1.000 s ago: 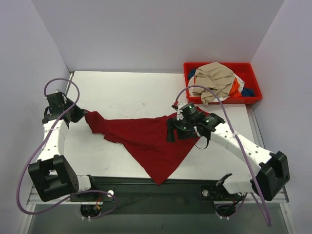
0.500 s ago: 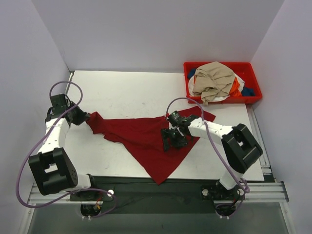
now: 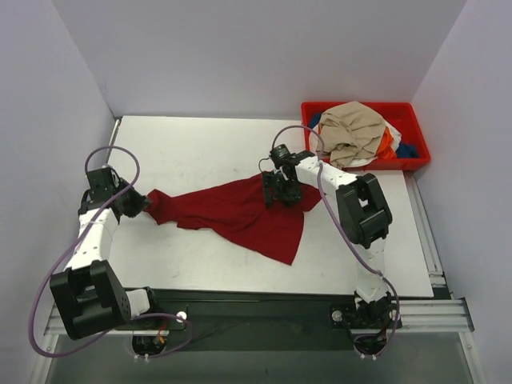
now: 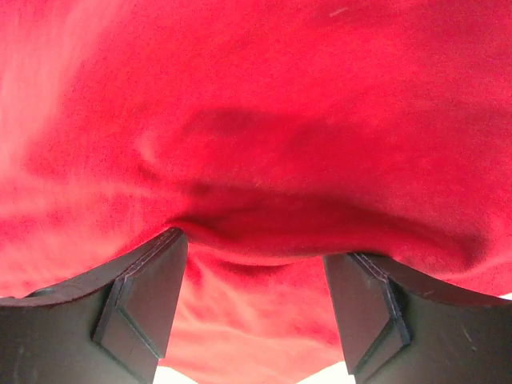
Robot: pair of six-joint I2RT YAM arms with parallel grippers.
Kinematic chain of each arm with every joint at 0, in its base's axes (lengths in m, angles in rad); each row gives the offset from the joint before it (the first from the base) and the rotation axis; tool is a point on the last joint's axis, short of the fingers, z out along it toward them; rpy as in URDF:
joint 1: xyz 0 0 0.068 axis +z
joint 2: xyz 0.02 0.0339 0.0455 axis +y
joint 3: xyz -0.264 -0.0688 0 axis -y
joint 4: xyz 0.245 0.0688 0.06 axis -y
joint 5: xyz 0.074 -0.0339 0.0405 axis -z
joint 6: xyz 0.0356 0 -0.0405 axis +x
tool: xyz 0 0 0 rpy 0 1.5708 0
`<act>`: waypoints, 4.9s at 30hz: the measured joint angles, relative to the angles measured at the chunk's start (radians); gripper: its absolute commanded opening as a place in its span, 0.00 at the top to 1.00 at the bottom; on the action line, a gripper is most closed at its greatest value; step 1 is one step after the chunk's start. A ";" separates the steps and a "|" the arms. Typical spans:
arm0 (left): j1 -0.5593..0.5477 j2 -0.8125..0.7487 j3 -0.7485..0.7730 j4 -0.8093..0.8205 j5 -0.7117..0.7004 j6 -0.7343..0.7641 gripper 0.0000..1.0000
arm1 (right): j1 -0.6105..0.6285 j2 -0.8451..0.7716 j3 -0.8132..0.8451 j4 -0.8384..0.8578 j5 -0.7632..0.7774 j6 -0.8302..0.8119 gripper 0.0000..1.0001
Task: Fold and stack the t-shirts
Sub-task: Flatten out the tshirt
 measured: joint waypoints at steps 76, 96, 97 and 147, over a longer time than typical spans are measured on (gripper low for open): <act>0.000 0.050 0.140 -0.024 0.000 -0.007 1.00 | -0.063 -0.377 -0.228 -0.172 -0.060 0.007 1.00; 0.010 0.039 0.841 0.118 -0.051 -0.270 1.00 | -0.216 -0.432 0.803 -0.219 0.084 -0.113 1.00; 0.010 0.006 0.849 0.120 -0.067 -0.271 1.00 | -0.215 -0.471 0.758 -0.192 0.089 -0.121 1.00; -0.093 -0.110 1.260 0.301 -0.299 -0.062 1.00 | 0.006 -0.633 0.692 0.329 0.245 -0.403 1.00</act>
